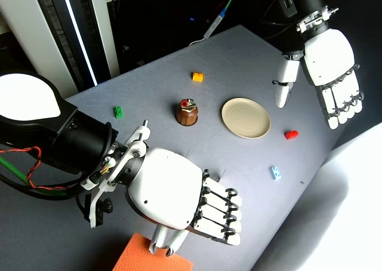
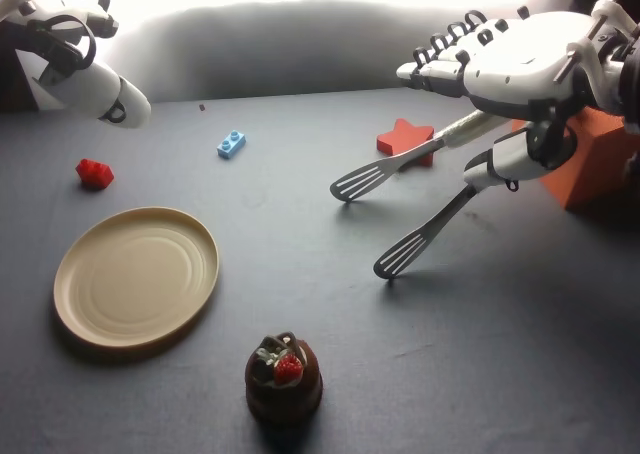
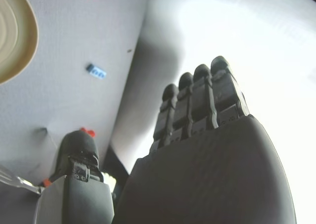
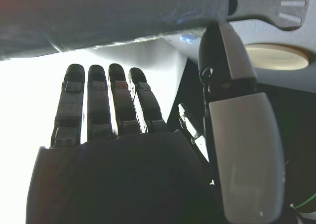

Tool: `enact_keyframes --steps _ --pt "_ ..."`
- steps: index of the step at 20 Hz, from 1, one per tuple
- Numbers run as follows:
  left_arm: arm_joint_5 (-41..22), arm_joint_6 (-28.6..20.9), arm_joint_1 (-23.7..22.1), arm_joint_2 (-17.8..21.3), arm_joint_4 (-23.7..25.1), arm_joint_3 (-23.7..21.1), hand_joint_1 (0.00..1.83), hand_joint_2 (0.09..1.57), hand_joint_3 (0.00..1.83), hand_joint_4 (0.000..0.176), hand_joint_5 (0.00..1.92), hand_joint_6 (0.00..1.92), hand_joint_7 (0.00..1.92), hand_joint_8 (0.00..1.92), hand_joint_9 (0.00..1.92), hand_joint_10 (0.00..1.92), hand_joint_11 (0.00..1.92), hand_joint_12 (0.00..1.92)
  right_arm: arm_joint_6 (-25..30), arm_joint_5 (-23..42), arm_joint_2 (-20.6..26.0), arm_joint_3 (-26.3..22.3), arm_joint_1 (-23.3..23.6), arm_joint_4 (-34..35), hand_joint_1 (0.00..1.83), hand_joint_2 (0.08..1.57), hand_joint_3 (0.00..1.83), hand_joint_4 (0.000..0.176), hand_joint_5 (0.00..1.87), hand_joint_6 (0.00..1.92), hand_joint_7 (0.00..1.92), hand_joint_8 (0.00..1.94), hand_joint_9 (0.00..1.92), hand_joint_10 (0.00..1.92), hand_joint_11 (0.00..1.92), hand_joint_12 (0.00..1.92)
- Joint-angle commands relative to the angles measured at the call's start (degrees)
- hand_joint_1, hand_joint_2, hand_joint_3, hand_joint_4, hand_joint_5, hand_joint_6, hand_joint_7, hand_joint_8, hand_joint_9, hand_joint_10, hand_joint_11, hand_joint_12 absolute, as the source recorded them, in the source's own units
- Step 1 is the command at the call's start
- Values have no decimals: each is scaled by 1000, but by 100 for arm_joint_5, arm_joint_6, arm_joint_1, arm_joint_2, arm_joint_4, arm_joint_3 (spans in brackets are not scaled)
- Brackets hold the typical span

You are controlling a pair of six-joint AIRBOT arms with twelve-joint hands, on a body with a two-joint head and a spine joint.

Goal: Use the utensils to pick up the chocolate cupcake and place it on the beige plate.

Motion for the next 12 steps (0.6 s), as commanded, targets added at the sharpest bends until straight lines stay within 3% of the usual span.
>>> enact_keyframes --steps 1,8,10,12 --pt "-182 24 -95 40 330 8 132 1146 0 0 32 6 63 10 49 9 18 8 -96 -146 81 -64 1 -111 903 1135 0 0 0 0 0 0 0 0 0 0" --pt "-124 24 -102 41 331 36 181 1128 0 0 52 9 69 8 57 7 24 12 -143 -146 529 -564 146 -108 797 1090 0 0 0 0 0 0 0 0 0 0" --pt "-110 24 -102 38 331 45 188 1121 0 0 49 5 67 4 50 2 11 9 -104 -119 655 -639 196 -108 823 1017 0 0 0 0 0 0 0 0 0 0" --pt "-96 25 -102 39 333 37 172 1122 0 0 36 0 49 0 31 0 0 0 -54 -116 741 -668 168 -106 776 1056 0 0 0 0 0 0 0 0 0 0"
